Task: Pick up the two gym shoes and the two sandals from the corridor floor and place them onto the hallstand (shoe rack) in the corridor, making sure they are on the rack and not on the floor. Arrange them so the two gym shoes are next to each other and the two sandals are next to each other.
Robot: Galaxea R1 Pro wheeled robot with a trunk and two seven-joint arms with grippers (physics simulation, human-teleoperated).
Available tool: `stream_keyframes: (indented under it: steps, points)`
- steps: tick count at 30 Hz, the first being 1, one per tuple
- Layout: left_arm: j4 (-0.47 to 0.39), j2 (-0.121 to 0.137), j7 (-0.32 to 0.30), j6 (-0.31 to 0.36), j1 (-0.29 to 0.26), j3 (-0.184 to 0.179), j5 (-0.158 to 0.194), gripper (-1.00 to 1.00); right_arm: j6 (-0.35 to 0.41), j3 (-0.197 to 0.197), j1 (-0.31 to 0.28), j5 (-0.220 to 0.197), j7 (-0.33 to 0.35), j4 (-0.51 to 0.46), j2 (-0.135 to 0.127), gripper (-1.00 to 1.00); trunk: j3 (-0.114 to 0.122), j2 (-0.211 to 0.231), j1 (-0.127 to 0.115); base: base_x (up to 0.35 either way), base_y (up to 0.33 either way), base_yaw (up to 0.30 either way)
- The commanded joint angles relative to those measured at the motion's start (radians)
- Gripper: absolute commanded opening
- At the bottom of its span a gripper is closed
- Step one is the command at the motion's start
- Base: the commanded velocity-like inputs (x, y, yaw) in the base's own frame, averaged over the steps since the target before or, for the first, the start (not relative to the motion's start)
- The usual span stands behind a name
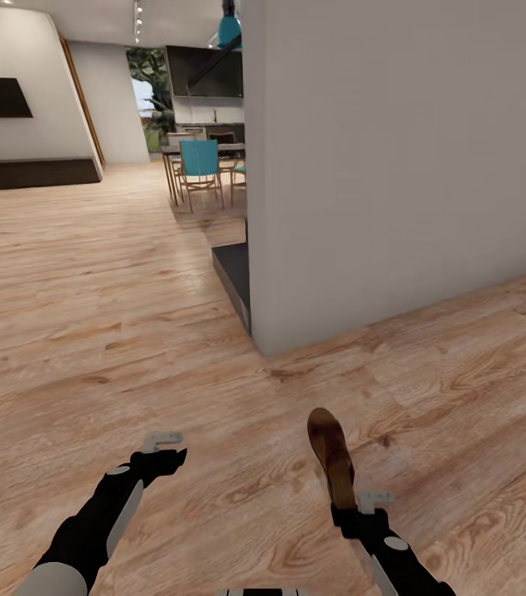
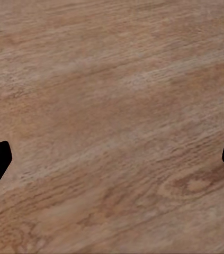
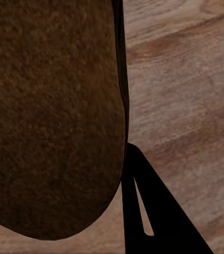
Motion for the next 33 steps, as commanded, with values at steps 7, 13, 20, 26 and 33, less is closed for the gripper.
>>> stream_keyframes:
  steps: [7,13,20,26,33]
  points:
    - [-0.001,0.000,0.001,0.006,0.000,-0.005,0.009,1.00,-0.002,-0.001,0.000,-0.008,0.002,-0.001,-0.001,-1.00,0.033,0.049,-0.027,0.000,0.000,0.000]
    - [-0.002,0.001,0.002,0.007,0.000,-0.003,0.009,1.00,-0.003,0.000,0.000,-0.010,0.003,0.001,0.000,-1.00,0.055,0.077,-0.042,0.000,0.000,0.000]
    - [-0.004,0.001,0.003,0.007,0.000,-0.002,0.009,1.00,-0.003,0.000,0.000,-0.010,0.002,0.002,0.001,-1.00,0.060,0.077,-0.042,0.000,0.000,-0.016]
    - [-0.004,0.001,0.003,0.007,0.000,-0.001,0.009,1.00,-0.003,0.000,0.000,-0.010,0.002,0.001,0.000,-1.00,0.066,0.077,-0.042,0.000,0.000,-0.156]
    - [-0.004,0.001,0.003,0.008,0.000,-0.002,0.009,1.00,0.000,-0.001,0.000,-0.010,0.002,0.001,-0.001,-1.00,0.074,0.077,-0.042,0.000,0.000,-0.204]
